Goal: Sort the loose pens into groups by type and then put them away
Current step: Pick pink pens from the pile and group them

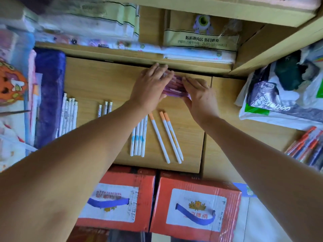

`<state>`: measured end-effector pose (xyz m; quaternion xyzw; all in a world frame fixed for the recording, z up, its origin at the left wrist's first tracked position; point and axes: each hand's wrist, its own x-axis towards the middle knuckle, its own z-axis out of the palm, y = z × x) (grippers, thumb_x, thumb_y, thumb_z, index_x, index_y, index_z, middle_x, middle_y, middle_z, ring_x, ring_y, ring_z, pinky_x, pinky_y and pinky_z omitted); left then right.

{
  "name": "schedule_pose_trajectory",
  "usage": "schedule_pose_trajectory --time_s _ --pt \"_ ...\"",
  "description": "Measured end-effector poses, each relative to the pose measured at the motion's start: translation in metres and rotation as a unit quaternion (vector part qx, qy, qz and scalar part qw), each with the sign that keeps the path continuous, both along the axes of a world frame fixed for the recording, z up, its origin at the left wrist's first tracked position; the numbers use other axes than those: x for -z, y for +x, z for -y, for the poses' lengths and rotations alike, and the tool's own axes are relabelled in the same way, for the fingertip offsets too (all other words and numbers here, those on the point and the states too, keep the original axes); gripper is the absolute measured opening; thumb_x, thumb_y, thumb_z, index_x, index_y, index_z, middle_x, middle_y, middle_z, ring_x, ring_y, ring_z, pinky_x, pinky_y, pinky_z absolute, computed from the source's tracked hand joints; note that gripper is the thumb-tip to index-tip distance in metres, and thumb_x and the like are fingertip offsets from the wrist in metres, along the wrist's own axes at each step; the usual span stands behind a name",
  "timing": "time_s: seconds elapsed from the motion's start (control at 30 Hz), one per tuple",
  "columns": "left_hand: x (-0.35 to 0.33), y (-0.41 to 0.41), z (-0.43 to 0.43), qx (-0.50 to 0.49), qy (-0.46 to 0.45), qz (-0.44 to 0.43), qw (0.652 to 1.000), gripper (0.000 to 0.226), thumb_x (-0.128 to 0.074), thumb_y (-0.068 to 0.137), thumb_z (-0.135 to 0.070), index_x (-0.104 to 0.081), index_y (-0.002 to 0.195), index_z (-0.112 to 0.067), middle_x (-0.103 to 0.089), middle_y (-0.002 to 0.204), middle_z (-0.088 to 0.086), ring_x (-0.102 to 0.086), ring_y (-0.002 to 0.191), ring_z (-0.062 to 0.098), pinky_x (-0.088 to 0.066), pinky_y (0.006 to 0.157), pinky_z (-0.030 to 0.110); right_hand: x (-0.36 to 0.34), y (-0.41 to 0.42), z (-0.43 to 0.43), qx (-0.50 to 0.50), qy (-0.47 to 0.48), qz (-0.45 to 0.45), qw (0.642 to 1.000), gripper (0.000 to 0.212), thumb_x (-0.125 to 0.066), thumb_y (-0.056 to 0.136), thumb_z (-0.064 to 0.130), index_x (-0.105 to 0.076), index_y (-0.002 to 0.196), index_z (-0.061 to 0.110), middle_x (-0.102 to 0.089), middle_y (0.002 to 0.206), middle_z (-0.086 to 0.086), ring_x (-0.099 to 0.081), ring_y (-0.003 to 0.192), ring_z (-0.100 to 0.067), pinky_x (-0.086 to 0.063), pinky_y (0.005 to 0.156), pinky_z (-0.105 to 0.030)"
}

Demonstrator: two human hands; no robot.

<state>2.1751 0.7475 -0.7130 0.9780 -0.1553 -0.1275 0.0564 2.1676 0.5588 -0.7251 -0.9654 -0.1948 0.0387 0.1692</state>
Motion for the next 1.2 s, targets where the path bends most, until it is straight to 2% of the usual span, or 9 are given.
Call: schedule_pose_trajectory --time_s 0.2,0.33,0.43,0.6,0.8,0.9,1.0,1.1,1.2 --pt "0.004 -0.001 -0.039 0.011 -0.020 0.057 0.998 0.061 -0.075 0.076 -0.025 -0.054 0.132 -0.016 -0.053 0.136 0.011 -0.049 0.124 0.033 -0.042 0.097 0.044 0.003 0.000 -0.033 -0.007 0.025 -0.010 1.000 0.054 -0.068 0.079 0.007 -0.055 0.131 0.005 -0.056 0.135 -0.013 -0.053 0.117 -0.034 -0.046 0.095 -0.045" --pt "0.003 0.000 -0.057 0.016 -0.040 0.048 0.998 0.064 -0.073 0.078 -0.023 -0.050 0.137 -0.017 -0.049 0.141 0.012 -0.045 0.129 0.034 -0.039 0.101 0.046 0.000 -0.006 -0.036 0.031 -0.002 0.015 0.999 0.054 -0.066 0.083 0.016 -0.053 0.134 0.009 -0.052 0.140 -0.010 -0.051 0.124 -0.030 -0.039 0.100 -0.042" --pt "-0.002 0.000 -0.061 0.015 -0.056 0.020 0.998 0.064 -0.070 0.084 -0.020 -0.044 0.142 -0.017 -0.043 0.146 0.013 -0.039 0.133 0.034 -0.036 0.104 0.047 0.005 -0.011 -0.035 0.061 0.017 -0.008 0.998 0.046 -0.059 0.090 0.018 -0.054 0.135 0.010 -0.050 0.142 -0.011 -0.047 0.130 -0.032 -0.039 0.104 -0.046" --pt "-0.002 -0.003 -0.077 -0.012 -0.075 0.023 0.997 0.063 -0.073 0.080 -0.021 -0.048 0.138 -0.015 -0.048 0.140 0.011 -0.043 0.128 0.033 -0.039 0.103 0.046 0.009 -0.010 -0.054 0.057 0.091 -0.039 0.993 0.039 -0.054 0.093 0.010 -0.057 0.132 0.007 -0.048 0.141 -0.017 -0.043 0.132 -0.040 -0.030 0.113 -0.047" --pt "0.002 -0.013 -0.115 -0.027 -0.076 0.033 0.996 0.065 -0.075 0.079 -0.024 -0.049 0.138 -0.016 -0.050 0.132 0.011 -0.046 0.122 0.033 -0.043 0.099 0.044 0.006 -0.008 -0.091 0.019 0.094 -0.068 0.993 0.045 -0.055 0.092 0.014 -0.052 0.136 0.008 -0.039 0.147 -0.021 -0.035 0.137 -0.039 -0.024 0.116 -0.052" --pt "0.002 -0.016 -0.120 -0.022 -0.077 0.027 0.996 0.067 -0.074 0.080 -0.025 -0.046 0.140 -0.016 -0.048 0.137 0.011 -0.043 0.126 0.033 -0.040 0.104 0.046 0.000 -0.013 -0.091 0.120 0.032 -0.016 0.992 0.048 -0.057 0.090 0.027 -0.050 0.135 0.012 -0.047 0.139 -0.015 -0.045 0.124 -0.032 -0.037 0.101 -0.044" --pt "0.002 -0.014 -0.118 -0.021 -0.070 0.022 0.997 0.067 -0.073 0.081 -0.027 -0.045 0.141 -0.017 -0.047 0.138 0.011 -0.041 0.128 0.032 -0.038 0.105 0.046 -0.005 -0.017 -0.088 0.243 0.084 -0.047 0.965 0.047 -0.054 0.085 0.021 -0.053 0.130 0.006 -0.049 0.118 -0.019 -0.046 0.107 -0.032 -0.038 0.090 -0.037" --pt "0.003 -0.012 -0.117 -0.018 -0.080 0.018 0.996 0.067 -0.074 0.080 -0.027 -0.046 0.140 -0.017 -0.048 0.137 0.010 -0.042 0.127 0.032 -0.040 0.103 0.046 -0.005 -0.012 -0.093 0.257 0.118 -0.104 0.953 0.042 -0.052 0.083 0.010 -0.058 0.125 0.006 -0.047 0.113 -0.016 -0.046 0.103 -0.028 -0.041 0.092 -0.031" --pt "0.004 -0.012 -0.120 -0.014 -0.085 0.021 0.996 0.067 -0.075 0.079 -0.025 -0.048 0.139 -0.015 -0.049 0.136 0.011 -0.044 0.124 0.033 -0.041 0.101 0.047 -0.006 -0.007 -0.110 0.235 0.139 -0.126 0.954 0.039 -0.054 0.084 0.005 -0.060 0.123 0.008 -0.048 0.112 -0.014 -0.048 0.096 -0.020 -0.044 0.085 -0.024"
